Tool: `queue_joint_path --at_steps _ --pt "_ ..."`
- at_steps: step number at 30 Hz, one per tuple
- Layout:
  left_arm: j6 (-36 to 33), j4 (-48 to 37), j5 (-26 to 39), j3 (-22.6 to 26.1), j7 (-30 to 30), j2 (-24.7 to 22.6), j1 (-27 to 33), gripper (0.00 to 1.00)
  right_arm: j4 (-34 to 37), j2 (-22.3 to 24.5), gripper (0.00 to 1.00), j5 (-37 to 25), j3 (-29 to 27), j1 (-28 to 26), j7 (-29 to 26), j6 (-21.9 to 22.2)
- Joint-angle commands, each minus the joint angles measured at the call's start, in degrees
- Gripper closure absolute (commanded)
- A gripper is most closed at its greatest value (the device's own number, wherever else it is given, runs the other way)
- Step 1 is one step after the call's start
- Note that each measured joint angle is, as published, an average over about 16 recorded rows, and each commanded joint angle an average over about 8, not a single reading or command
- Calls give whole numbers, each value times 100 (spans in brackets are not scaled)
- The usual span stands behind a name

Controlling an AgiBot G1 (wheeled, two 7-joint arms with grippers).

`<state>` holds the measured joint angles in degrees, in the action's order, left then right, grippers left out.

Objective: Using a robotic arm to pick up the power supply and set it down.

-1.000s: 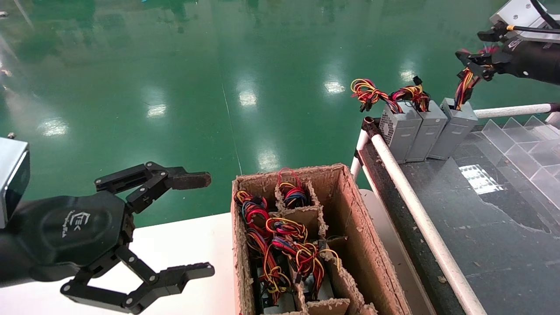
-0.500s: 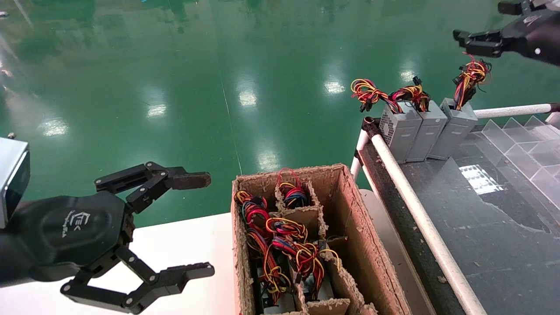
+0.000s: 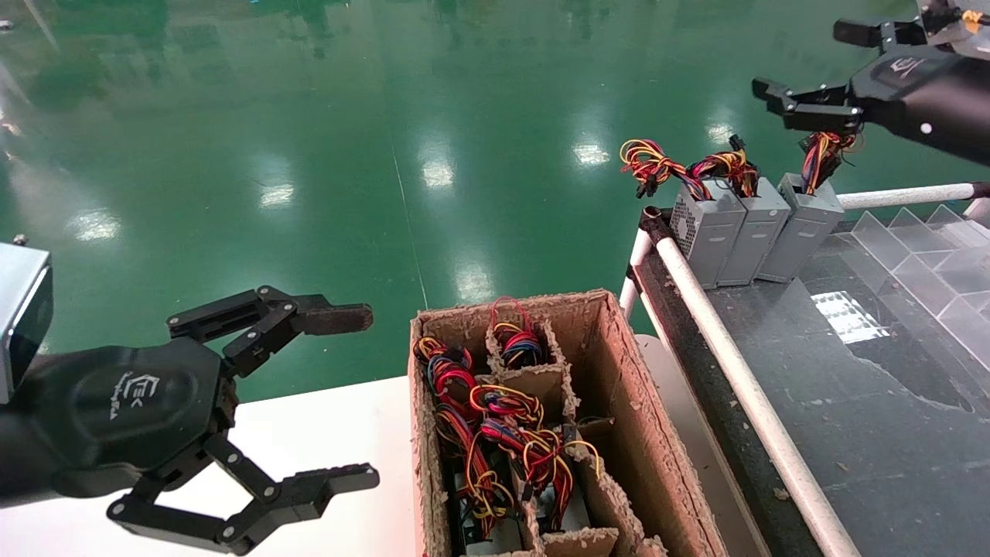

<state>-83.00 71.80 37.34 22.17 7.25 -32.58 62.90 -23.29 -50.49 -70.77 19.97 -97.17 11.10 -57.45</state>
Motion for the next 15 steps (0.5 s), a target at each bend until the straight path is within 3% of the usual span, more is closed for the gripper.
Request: queue_joint_path --at_steps 1,15 --pt "0 0 0 0 0 0 0 0 -247 76 0 142 -19 175 -107 -139" --pt "0 0 0 0 0 0 0 0 -1976 608 0 1136 -155 1399 -859 -1110"
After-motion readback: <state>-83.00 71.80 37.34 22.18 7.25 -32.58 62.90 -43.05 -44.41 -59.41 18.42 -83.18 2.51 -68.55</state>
